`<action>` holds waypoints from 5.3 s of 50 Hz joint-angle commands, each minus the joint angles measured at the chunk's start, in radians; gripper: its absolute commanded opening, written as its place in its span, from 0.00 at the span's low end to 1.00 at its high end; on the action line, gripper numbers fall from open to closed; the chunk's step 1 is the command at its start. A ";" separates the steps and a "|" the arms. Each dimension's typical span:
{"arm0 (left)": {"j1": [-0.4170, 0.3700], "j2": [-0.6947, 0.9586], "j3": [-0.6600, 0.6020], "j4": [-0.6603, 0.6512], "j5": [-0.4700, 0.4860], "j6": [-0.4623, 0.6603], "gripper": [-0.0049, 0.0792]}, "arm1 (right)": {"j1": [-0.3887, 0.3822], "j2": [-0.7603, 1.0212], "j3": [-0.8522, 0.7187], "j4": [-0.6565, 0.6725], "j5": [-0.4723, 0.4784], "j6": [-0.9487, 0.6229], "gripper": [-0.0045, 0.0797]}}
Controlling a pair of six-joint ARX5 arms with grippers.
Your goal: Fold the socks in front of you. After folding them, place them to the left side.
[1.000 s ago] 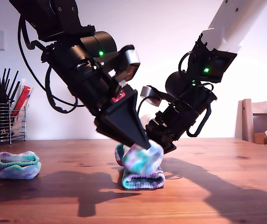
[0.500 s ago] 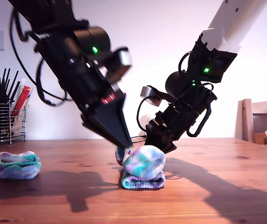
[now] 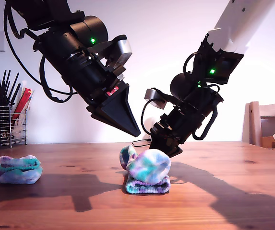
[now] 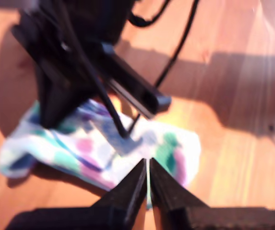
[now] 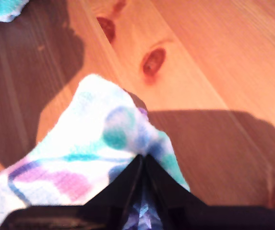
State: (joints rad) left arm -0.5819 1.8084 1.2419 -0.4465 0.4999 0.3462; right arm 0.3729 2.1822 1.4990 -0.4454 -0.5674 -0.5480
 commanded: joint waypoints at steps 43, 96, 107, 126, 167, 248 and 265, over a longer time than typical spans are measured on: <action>-0.082 0.200 -0.003 0.074 0.083 -0.028 0.04 | -0.042 0.036 -0.018 -0.077 0.018 0.005 0.04; -0.084 0.284 -0.004 0.141 0.140 -0.060 0.04 | -0.049 -0.008 -0.017 -0.091 -0.003 -0.002 0.04; -0.078 0.234 -0.003 0.119 0.210 -0.070 0.04 | -0.049 -0.010 0.034 -0.151 -0.005 -0.002 0.04; -0.074 0.132 -0.003 0.050 0.264 -0.079 0.04 | -0.055 -0.010 0.131 -0.256 -0.010 -0.003 0.05; -0.029 0.149 -0.004 0.177 0.059 -0.077 0.04 | -0.052 -0.010 0.133 -0.225 -0.005 -0.010 0.43; -0.019 0.271 -0.004 0.207 0.019 -0.059 0.05 | -0.022 0.104 0.133 -0.274 -0.084 -0.062 0.04; 0.021 0.177 -0.003 0.166 0.027 -0.060 0.18 | -0.022 0.104 0.142 -0.270 -0.083 -0.055 0.04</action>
State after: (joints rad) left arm -0.5846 2.0224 1.2419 -0.2775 0.5320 0.2893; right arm 0.3397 2.2429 1.6363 -0.7101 -0.6472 -0.6029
